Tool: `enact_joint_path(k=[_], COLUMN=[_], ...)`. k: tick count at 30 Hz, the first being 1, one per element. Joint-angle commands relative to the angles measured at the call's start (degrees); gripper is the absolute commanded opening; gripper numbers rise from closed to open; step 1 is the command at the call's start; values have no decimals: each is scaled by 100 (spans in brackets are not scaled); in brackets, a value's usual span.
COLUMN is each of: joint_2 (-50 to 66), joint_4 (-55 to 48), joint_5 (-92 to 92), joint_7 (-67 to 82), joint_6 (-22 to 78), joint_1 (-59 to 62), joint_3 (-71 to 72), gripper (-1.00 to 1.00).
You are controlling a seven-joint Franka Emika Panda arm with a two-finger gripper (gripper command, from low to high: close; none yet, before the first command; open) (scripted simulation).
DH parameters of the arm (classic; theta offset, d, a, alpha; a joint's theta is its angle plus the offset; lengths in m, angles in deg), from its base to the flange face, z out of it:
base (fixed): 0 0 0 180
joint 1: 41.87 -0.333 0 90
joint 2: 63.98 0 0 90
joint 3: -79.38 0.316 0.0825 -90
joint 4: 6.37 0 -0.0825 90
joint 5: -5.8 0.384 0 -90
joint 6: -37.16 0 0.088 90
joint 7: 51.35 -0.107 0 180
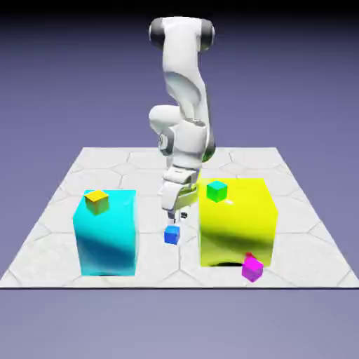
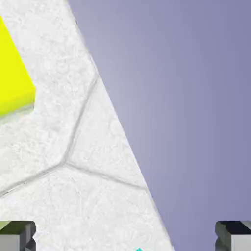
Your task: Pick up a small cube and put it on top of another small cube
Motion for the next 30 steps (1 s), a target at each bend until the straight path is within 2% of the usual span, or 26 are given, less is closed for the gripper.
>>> enact_joint_path(k=[1,4,21,22,30], joint_2=[41,54,1929,1929,1110], joint_4=[208,830,32,32,391], joint_5=[7,141,-3857,-3857,-2114], joint_7=[202,656,-2446,-2446,-1099], joint_6=[56,205,-365,-365,-116], joint_1=[57,131,-393,-393,-171], joint_3=[38,25,-1449,-1449,-816], gripper=[0,0,0,-100,-100])
